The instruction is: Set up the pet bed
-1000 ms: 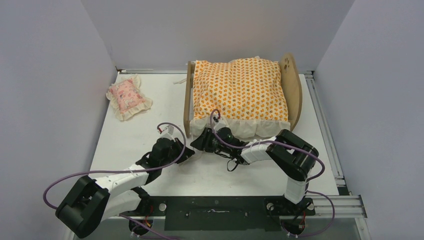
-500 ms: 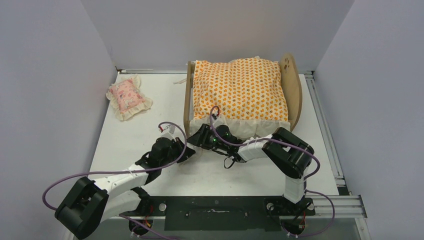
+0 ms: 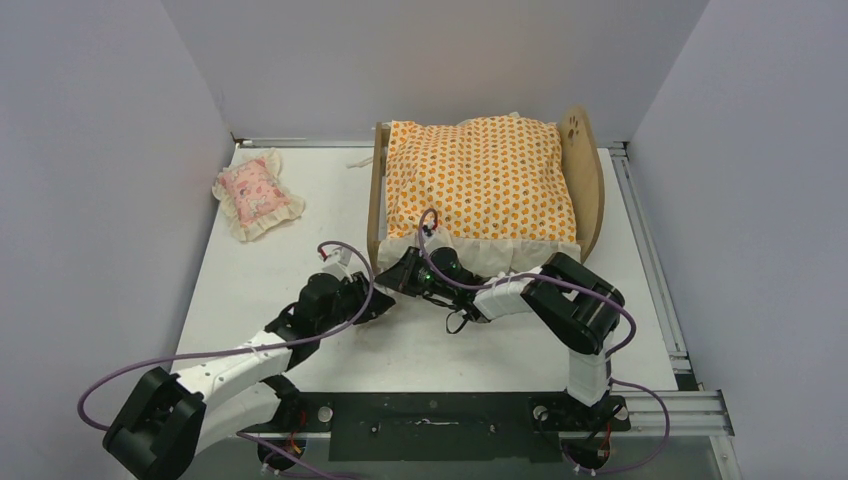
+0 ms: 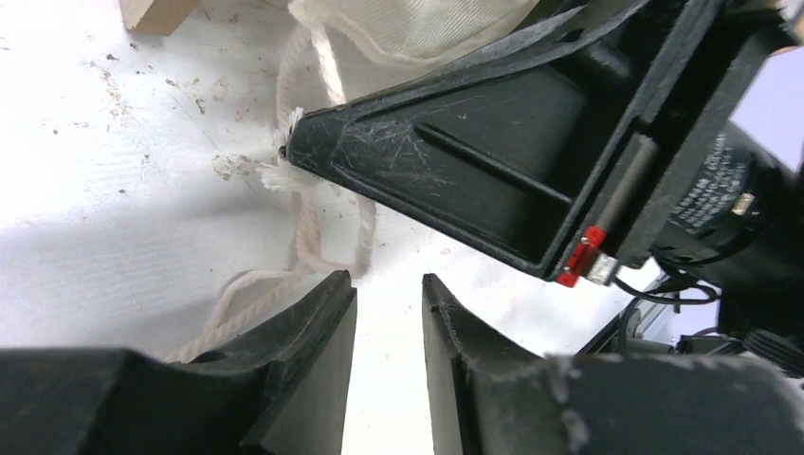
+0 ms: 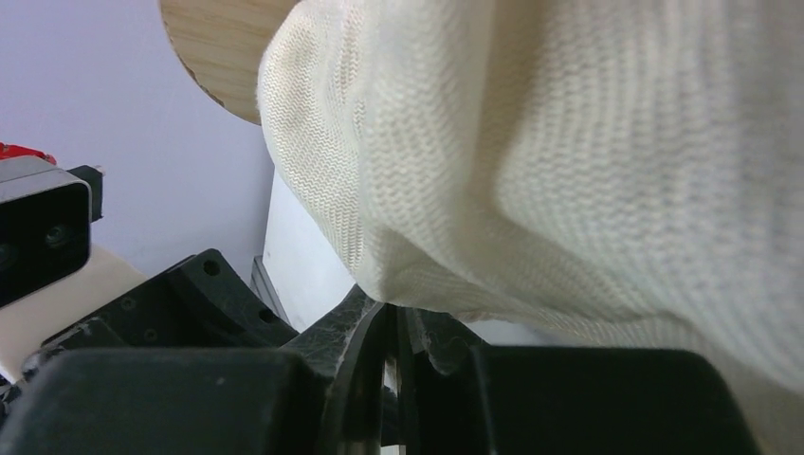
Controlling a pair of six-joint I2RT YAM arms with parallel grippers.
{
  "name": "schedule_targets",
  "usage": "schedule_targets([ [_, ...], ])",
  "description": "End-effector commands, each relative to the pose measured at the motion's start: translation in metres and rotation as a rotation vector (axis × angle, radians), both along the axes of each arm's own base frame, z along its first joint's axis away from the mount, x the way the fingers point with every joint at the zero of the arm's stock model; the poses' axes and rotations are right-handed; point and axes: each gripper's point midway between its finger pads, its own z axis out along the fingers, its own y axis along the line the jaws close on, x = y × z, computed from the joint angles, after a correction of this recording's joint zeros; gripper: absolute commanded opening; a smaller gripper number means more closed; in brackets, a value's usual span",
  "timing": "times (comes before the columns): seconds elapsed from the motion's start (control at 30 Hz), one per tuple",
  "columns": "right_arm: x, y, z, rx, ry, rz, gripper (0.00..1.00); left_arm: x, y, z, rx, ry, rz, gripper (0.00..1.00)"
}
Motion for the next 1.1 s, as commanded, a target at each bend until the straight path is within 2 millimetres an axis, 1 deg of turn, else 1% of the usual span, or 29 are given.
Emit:
schedule_targets([
  [0.0, -0.005, -0.003, -0.001, 0.042, 0.042, 0.020, 0.05, 0.007, 0.008, 0.032, 0.009, -0.073, 0.008, 0.32],
  [0.07, -0.005, -0.005, 0.002, 0.069, 0.053, 0.014, 0.05, 0.010, 0.022, 0.036, 0.014, -0.085, 0.054, 0.33],
  [0.17, -0.004, -0.008, 0.005, 0.098, 0.060, 0.010, 0.05, 0.016, 0.045, 0.035, 0.026, -0.097, 0.134, 0.31],
  [0.27, -0.006, -0.007, 0.007, 0.115, 0.063, 0.018, 0.05, 0.023, 0.056, 0.029, 0.033, -0.089, 0.165, 0.30],
  [0.4, -0.006, -0.005, 0.012, 0.145, 0.074, 0.024, 0.05, 0.034, 0.049, 0.032, -0.004, -0.105, 0.157, 0.30],
  [0.5, -0.006, -0.004, 0.013, 0.172, 0.091, 0.023, 0.05, 0.040, 0.037, 0.038, -0.041, -0.137, 0.113, 0.30],
  [0.63, -0.006, -0.003, 0.015, 0.190, 0.100, 0.026, 0.05, 0.043, 0.027, 0.041, -0.065, -0.183, 0.060, 0.36],
  [0.83, -0.006, -0.003, 0.016, 0.197, 0.107, 0.031, 0.05, 0.047, 0.027, 0.032, -0.043, -0.220, 0.066, 0.40],
  [1.07, -0.007, -0.001, 0.017, 0.228, 0.133, 0.031, 0.05, 0.045, 0.022, 0.020, 0.013, -0.278, 0.087, 0.42],
])
